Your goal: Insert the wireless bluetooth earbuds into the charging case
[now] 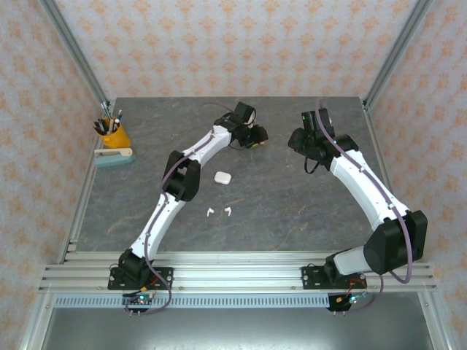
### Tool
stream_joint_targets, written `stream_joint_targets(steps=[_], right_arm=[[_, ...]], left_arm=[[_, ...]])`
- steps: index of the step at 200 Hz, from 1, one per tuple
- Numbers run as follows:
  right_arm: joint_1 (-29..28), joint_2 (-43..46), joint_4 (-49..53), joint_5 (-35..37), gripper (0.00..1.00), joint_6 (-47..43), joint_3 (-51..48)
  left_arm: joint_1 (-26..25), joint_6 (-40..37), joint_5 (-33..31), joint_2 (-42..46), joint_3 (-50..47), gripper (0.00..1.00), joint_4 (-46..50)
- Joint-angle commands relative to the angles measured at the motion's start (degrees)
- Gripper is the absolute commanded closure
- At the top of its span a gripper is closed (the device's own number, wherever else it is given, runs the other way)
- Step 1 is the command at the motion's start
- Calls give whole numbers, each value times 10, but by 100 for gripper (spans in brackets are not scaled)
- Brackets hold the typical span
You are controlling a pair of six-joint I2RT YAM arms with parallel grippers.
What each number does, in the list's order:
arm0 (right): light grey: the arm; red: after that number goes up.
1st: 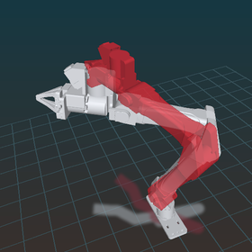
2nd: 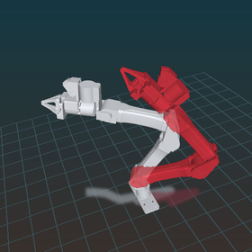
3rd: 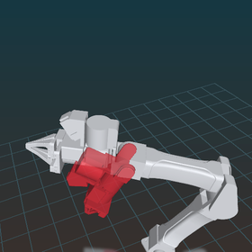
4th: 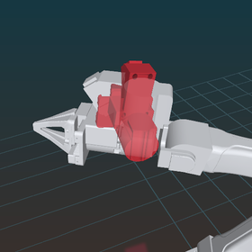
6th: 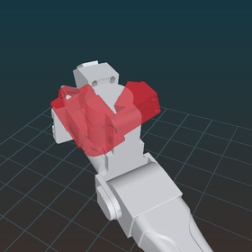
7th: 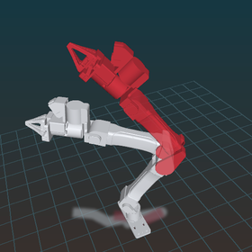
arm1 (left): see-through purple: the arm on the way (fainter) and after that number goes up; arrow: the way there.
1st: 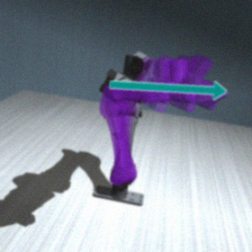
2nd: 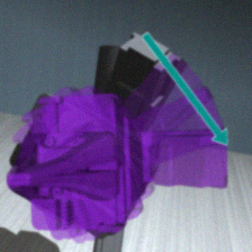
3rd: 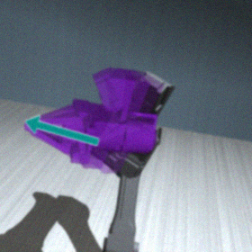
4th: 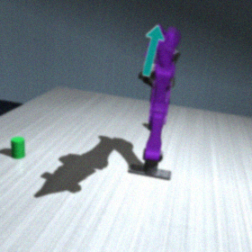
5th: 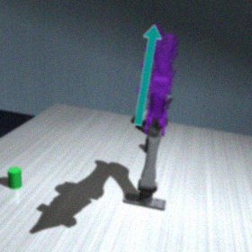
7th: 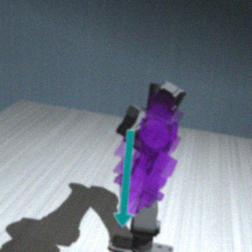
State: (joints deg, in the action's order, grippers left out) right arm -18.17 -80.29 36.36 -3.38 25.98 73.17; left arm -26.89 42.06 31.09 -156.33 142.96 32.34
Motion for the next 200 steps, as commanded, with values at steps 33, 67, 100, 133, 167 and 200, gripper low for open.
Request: stream_joint_targets(steps=[33, 67, 100, 133, 167, 200], right_arm=[[2, 18, 19, 10, 54, 5, 17], [3, 18, 26, -5, 52, 8, 20], [2, 7, 16, -34, 43, 14, 14], [-7, -26, 4, -62, 38, 27, 19], [-50, -80, 5, -50, 35, 37, 45], [-109, -162, 22, -35, 33, 53, 98]], left_arm=[[21, -47, -45, 89, -29, 15, 78], [37, -69, -62, 183, -116, 1, 50], [44, -129, -114, 289, -180, 1, 48], [47, -195, -200, 397, -251, 0, 42], [57, -216, -298, 495, -328, 0, 27], [77, -186, -388, 584, -437, 0, -24]])
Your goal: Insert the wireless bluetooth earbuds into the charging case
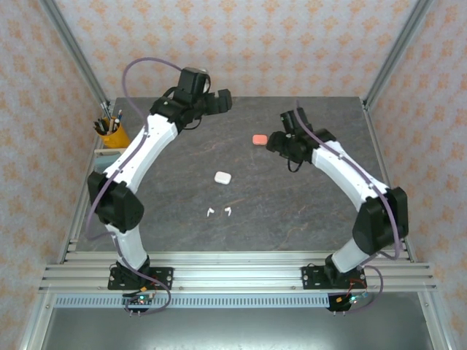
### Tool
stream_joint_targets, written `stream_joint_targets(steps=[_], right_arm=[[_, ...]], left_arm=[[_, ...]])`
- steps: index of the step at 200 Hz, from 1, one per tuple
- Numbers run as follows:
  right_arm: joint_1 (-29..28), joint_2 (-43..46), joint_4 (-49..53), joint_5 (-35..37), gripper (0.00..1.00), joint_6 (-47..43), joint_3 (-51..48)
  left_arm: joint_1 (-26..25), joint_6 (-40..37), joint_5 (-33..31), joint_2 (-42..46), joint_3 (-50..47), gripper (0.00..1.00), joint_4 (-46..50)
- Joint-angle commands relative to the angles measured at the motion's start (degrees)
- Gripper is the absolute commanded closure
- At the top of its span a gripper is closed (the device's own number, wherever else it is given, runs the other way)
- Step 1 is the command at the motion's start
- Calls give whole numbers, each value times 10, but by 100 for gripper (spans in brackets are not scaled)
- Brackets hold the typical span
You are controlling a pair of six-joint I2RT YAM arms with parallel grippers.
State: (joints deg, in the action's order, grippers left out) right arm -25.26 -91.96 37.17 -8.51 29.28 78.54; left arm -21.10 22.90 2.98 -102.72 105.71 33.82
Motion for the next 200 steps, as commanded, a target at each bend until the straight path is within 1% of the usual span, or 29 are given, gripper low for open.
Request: stream_joint_targets(steps=[1, 18, 45, 47, 50, 82, 123, 157, 200], right_arm=[[-40, -48, 15, 17, 33, 22, 46], [-68, -97, 26, 20, 31, 37, 79], [-99, -177, 42, 14, 29, 79, 133], [-101, -183, 43, 14, 26, 82, 136], [-105, -191, 45, 14, 25, 86, 143], [-139, -284, 93, 27, 22, 117, 233], [-171, -371, 175, 64, 20, 141, 337], [-181, -406, 185, 56, 20, 160, 366], [-192, -439, 187, 37, 20, 149, 396]], left_arm=[[20, 8, -110, 51, -68, 0, -40], [31, 36, -159, 87, -114, 0, -46], [46, 50, -192, 123, -155, 0, -33], [46, 49, -193, 126, -160, 0, -34], [47, 48, -194, 131, -167, 0, -37], [56, 43, -179, 189, -251, 0, -89], [72, 60, -180, 220, -296, 0, -89], [86, 73, -171, 237, -334, 0, -103], [98, 73, -156, 245, -359, 0, -116]])
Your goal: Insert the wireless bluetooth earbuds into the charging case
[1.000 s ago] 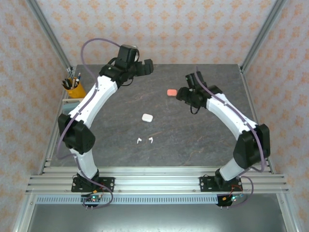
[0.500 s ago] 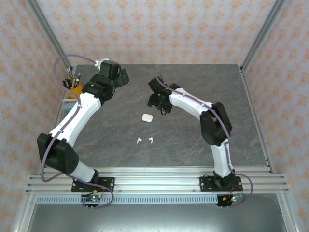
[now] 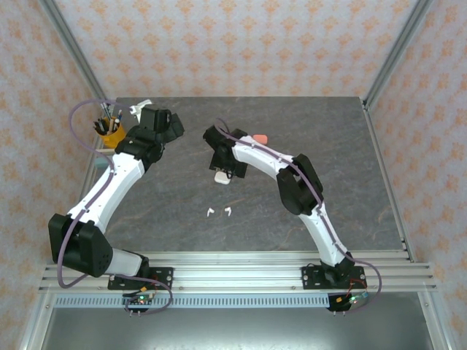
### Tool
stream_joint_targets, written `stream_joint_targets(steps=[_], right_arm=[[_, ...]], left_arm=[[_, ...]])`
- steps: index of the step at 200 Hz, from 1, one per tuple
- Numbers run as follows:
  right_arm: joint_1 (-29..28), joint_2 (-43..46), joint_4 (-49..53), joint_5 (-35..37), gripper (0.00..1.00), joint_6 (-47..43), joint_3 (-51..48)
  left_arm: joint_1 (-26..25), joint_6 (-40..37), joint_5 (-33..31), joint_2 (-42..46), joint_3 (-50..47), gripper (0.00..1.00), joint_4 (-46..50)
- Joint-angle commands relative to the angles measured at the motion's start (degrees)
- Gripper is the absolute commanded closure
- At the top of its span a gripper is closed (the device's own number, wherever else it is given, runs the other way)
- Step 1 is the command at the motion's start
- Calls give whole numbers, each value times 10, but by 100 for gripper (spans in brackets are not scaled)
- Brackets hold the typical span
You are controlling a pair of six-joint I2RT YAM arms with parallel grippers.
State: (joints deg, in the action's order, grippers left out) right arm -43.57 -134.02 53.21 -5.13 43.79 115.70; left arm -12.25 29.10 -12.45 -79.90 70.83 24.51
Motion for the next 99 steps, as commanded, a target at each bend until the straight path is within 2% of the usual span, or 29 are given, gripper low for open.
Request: stream_joint_targets(steps=[1, 99], right_arm=[[-9, -19, 27, 2, 20, 4, 24], [-23, -48, 24, -20, 22, -19, 33]], left_arm=[[9, 11, -2, 17, -10, 0, -23], [14, 28, 19, 8, -18, 0, -30]])
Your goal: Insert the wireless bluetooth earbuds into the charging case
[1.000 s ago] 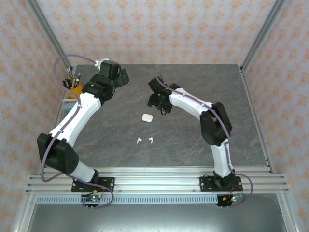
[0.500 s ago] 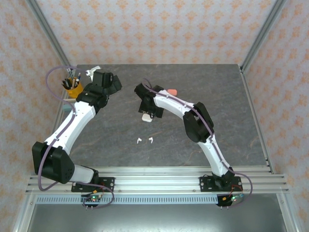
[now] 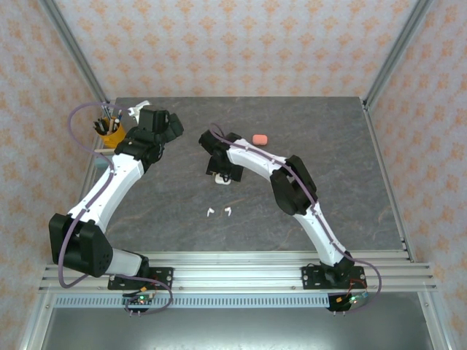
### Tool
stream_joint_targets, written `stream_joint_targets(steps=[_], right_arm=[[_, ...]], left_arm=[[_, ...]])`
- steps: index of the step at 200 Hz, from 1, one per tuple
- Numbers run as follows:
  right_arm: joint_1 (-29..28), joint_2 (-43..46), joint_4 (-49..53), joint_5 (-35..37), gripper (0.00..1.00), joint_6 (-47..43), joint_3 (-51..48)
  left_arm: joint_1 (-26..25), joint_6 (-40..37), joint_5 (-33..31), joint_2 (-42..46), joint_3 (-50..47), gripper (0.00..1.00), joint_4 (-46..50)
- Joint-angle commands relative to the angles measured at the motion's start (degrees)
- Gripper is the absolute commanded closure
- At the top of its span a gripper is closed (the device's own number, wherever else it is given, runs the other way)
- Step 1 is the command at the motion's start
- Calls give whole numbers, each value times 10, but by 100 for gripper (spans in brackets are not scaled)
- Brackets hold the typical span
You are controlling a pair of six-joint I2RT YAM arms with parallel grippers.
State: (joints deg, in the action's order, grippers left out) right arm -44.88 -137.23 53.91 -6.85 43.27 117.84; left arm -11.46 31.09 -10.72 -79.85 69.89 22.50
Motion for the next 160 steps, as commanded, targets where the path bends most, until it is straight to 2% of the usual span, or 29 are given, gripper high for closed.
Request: stream_joint_targets(steps=[1, 75, 126, 160], right_arm=[[-10, -17, 17, -3, 22, -15, 12], [-13, -22, 33, -2, 27, -39, -4], [-31, -57, 87, 34, 29, -55, 42], [-32, -65, 94, 42, 30, -57, 39]], left_arm=[[6, 8, 2, 8, -8, 0, -10], [6, 9, 21, 1, -12, 0, -15], [6, 12, 25, -4, -8, 0, -15], [6, 13, 28, -7, -6, 0, -13]])
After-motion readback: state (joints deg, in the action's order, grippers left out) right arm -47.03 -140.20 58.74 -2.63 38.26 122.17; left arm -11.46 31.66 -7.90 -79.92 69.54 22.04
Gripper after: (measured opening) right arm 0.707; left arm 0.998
